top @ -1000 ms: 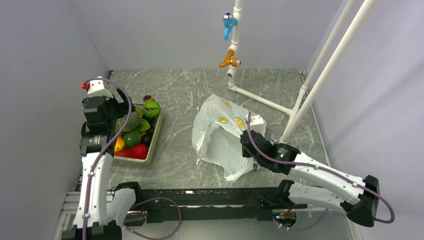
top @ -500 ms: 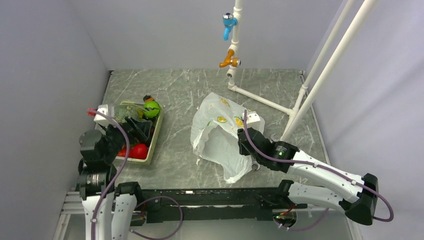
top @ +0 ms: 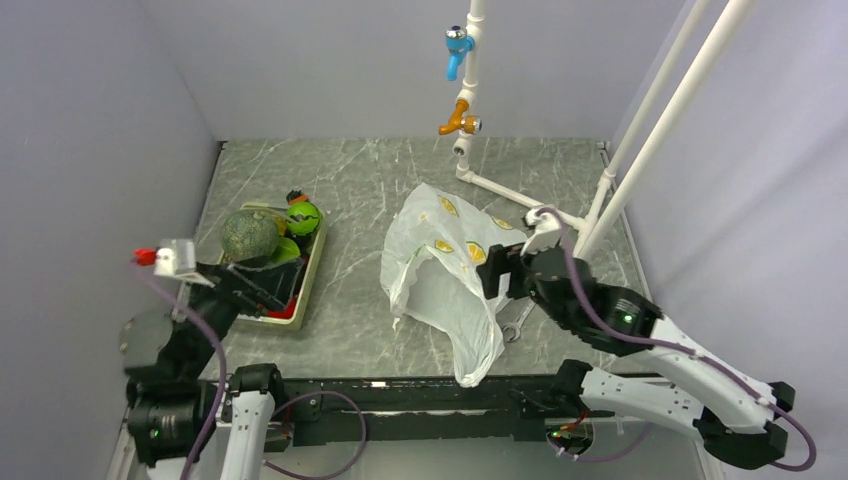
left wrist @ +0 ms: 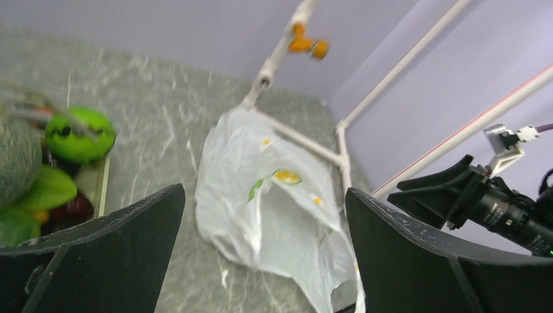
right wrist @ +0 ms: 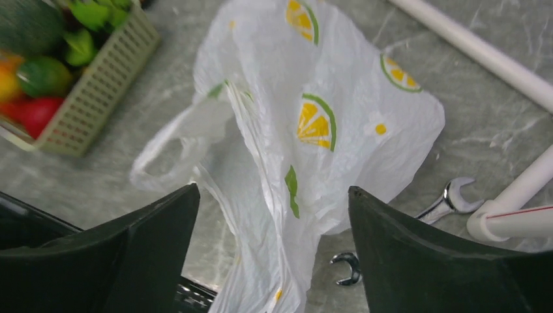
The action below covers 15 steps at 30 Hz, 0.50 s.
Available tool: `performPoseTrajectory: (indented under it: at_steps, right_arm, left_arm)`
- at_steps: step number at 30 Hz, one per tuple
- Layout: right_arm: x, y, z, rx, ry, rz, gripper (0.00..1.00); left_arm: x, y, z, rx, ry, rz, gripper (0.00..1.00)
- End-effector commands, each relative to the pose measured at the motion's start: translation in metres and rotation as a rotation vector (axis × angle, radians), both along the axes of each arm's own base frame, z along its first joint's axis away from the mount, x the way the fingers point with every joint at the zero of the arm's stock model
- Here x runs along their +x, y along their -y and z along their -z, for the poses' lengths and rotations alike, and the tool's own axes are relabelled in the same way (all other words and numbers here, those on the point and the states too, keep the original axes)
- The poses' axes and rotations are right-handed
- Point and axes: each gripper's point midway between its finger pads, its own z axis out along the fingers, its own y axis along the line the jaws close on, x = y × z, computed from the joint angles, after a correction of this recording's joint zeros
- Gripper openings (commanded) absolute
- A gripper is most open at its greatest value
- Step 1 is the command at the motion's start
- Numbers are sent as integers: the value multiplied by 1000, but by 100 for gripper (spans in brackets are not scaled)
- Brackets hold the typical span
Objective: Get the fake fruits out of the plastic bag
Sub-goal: Place the plastic bag at the center of the board, then reset both arms
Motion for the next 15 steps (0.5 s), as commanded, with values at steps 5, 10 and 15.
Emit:
performPoseTrajectory:
  at_steps: [5, 10, 15]
  right_arm:
    - [-18, 51, -130, 151, 274, -3, 100]
    - [-36, 86, -189, 239, 432, -4, 100]
    - [-47, 121, -218, 275, 505, 64, 100]
  left_arm:
    - [-62, -5, -107, 51, 255, -72, 99]
    - [-81, -10, -134, 68, 331, -123, 99]
    - [-86, -16, -140, 71, 357, -159, 99]
